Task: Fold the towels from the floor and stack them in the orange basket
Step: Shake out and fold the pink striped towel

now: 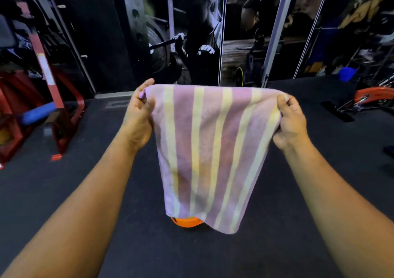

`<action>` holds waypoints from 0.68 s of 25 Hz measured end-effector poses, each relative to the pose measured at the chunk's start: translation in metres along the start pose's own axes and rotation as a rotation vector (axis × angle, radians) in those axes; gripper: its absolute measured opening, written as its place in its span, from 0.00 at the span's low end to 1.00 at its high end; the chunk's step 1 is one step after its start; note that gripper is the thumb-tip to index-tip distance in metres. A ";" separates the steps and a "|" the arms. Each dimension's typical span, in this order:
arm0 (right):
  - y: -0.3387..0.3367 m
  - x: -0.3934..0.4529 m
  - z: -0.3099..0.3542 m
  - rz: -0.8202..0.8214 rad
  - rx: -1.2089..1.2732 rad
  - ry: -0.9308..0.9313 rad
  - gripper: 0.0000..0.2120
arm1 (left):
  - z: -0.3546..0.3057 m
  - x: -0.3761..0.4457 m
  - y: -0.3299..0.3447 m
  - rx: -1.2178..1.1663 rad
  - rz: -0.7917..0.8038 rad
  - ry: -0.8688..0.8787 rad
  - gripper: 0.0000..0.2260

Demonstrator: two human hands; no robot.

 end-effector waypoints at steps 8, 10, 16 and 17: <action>-0.016 0.000 -0.048 0.095 -0.059 0.151 0.35 | 0.086 -0.045 0.002 0.050 -0.140 -0.420 0.17; -0.014 -0.053 -0.133 0.365 -0.322 0.351 0.47 | 0.083 -0.031 0.006 -0.078 -0.167 -0.451 0.19; -0.016 -0.093 -0.201 0.255 -0.333 0.459 0.08 | 0.162 -0.120 -0.052 0.068 -0.129 -0.831 0.22; -0.022 -0.087 -0.196 0.235 -0.366 0.458 0.07 | 0.164 -0.118 -0.066 0.142 -0.209 -0.770 0.16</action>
Point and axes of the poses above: each hand's wrist, its own x-axis towards the middle knuckle, its own y-axis out of the palm, z = x × y, the point moved 8 cm from there along x, towards the middle knuckle, and after that the axes turned 11 degrees about -x, right-handed, at the moved point
